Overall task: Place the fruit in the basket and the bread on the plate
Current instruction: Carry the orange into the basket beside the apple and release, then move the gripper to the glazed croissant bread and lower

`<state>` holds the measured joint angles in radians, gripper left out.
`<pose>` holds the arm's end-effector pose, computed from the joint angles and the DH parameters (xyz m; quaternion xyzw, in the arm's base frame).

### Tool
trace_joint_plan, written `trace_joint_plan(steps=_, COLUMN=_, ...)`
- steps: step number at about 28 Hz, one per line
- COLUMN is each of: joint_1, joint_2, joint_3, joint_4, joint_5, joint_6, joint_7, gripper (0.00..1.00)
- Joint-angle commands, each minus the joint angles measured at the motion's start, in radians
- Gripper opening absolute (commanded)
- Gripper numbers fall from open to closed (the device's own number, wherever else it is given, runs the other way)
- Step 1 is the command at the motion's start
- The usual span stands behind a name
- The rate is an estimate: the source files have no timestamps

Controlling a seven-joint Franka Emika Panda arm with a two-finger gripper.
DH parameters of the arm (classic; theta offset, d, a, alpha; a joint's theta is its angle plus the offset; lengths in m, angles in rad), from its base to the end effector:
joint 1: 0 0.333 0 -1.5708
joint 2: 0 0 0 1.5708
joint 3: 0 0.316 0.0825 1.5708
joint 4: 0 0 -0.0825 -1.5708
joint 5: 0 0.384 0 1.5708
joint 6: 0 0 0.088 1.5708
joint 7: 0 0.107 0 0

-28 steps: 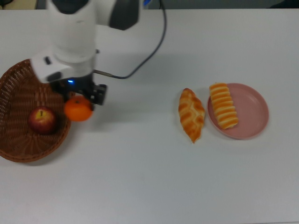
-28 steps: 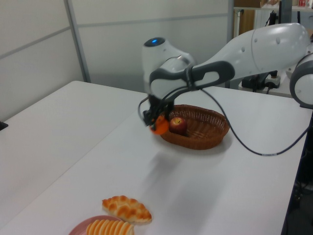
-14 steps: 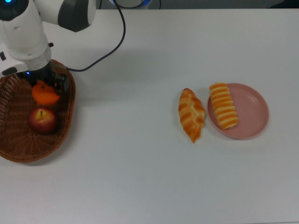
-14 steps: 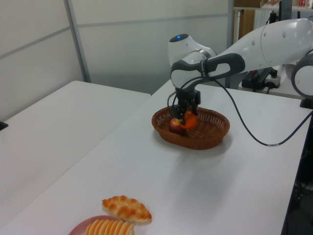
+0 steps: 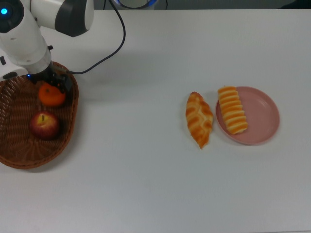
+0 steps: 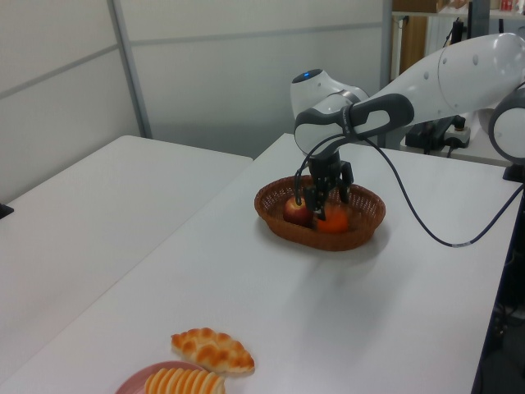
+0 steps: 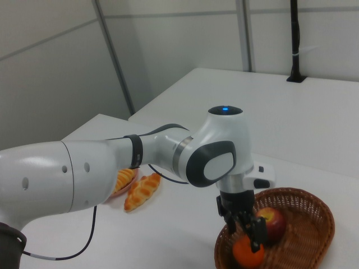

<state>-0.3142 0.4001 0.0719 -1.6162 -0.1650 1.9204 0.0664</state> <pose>0.6355 -0.1744 0.3871 0.9892 -0.1239 -0.0523 0.0576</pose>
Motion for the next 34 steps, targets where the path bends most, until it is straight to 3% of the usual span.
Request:
trace_joint_plan(steps=1, joint_1=0.013, joint_2=-0.036, joint_3=0.017, joint_4=0.033, joint_5=0.053, joint_6=-0.023, joint_7=-0.002, gripper=1.00)
trace_joint_plan(steps=3, joint_1=0.045, joint_2=-0.065, joint_3=0.023, joint_4=0.048, joint_5=0.100, joint_6=-0.026, joint_7=-0.004, gripper=1.00)
trace_joint_plan(steps=8, joint_1=0.110, joint_2=-0.095, joint_3=0.026, joint_4=0.052, joint_5=0.128, joint_6=-0.029, joint_7=-0.002, gripper=1.00)
trace_joint_plan(steps=9, joint_1=0.162, joint_2=-0.098, joint_3=0.031, joint_4=0.052, joint_5=0.143, joint_6=-0.031, joint_7=-0.002, gripper=1.00)
trace_joint_plan(steps=13, joint_1=0.259, joint_2=-0.098, joint_3=0.031, joint_4=0.045, joint_5=0.163, joint_6=-0.050, joint_7=0.013, gripper=1.00)
trace_joint_plan(steps=15, joint_1=0.326, joint_2=-0.089, joint_3=0.031, joint_4=0.042, joint_5=0.165, joint_6=-0.051, joint_7=0.045, gripper=1.00)
trace_joint_plan(steps=21, joint_1=0.429, joint_2=-0.031, joint_3=0.029, joint_4=0.041, joint_5=0.165, joint_6=-0.037, joint_7=0.101, gripper=1.00)
trace_joint_plan(steps=34, joint_1=0.544, joint_2=0.051, joint_3=0.029, joint_4=0.012, joint_5=0.139, joint_6=0.083, joint_7=0.184, gripper=1.00)
